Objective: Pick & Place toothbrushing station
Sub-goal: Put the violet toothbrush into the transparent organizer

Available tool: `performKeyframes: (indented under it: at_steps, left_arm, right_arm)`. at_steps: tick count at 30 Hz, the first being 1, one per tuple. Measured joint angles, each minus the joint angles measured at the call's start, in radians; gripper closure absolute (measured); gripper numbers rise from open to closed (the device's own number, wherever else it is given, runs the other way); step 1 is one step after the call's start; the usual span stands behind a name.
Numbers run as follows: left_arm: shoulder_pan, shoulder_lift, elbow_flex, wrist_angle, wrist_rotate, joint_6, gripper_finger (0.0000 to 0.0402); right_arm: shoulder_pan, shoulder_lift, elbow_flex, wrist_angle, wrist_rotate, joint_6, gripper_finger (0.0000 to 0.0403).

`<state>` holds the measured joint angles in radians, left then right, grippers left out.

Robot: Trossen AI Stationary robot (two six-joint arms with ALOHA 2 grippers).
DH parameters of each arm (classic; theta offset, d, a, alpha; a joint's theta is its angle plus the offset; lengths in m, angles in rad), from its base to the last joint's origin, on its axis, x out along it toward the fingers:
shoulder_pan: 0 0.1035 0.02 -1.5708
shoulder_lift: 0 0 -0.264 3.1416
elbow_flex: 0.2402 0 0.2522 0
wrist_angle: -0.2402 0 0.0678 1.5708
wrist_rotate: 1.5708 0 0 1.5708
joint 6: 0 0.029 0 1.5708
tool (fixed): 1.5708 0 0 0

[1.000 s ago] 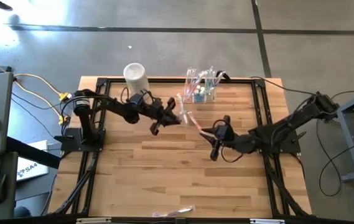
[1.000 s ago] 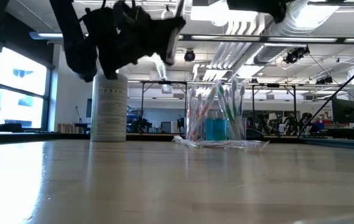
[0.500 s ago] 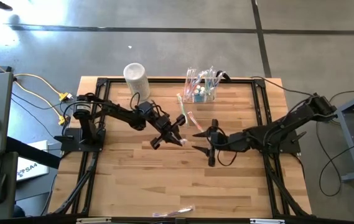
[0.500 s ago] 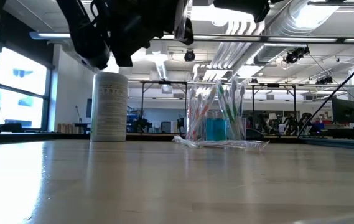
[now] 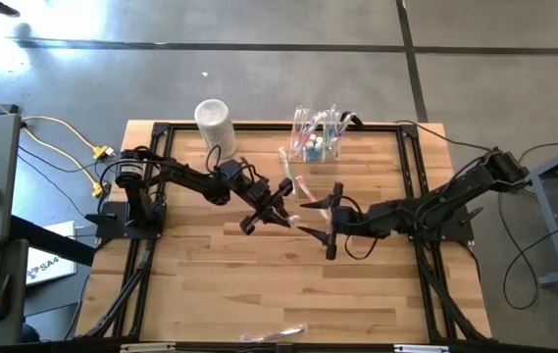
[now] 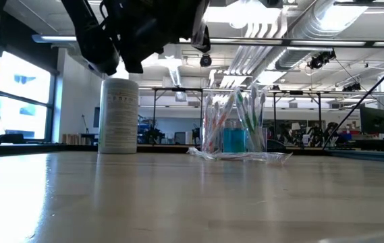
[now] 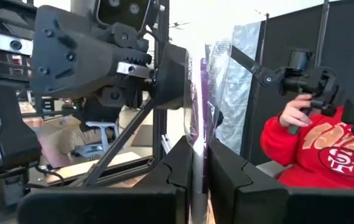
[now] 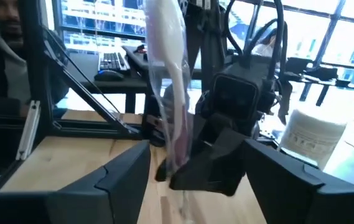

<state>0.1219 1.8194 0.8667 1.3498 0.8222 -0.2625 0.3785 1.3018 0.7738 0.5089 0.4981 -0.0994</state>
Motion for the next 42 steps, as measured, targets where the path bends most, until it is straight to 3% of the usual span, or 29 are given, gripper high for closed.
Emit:
performKeyframes:
  at_steps: [14,19,25,34,42]
  left_arm:
    - [-0.011,0.000,0.000,-0.069,-0.056,0.073,0.0378]
    - [-0.011,0.000,0.000,-0.069,-0.059,0.075,0.0378]
    - [-0.011,0.000,0.000,-0.070,-0.058,0.079,0.0378]
    - [-0.012,0.000,0.000,-0.097,-0.105,0.103,0.0364]
    - [-0.011,0.000,0.000,-0.098,-0.112,0.050,0.0269]
  right_arm:
    - [-0.073,0.081,0.002,0.070,-0.085,0.080,0.0173]
    - [-0.074,0.080,0.002,0.072,-0.089,0.080,0.0243]
    - [-0.074,0.080,0.002,0.072,-0.136,0.069,0.0377]
    - [-0.074,0.080,0.001,0.064,-0.129,0.078,0.0385]
    - [-0.070,0.080,0.001,0.029,-0.134,0.077,0.0388]
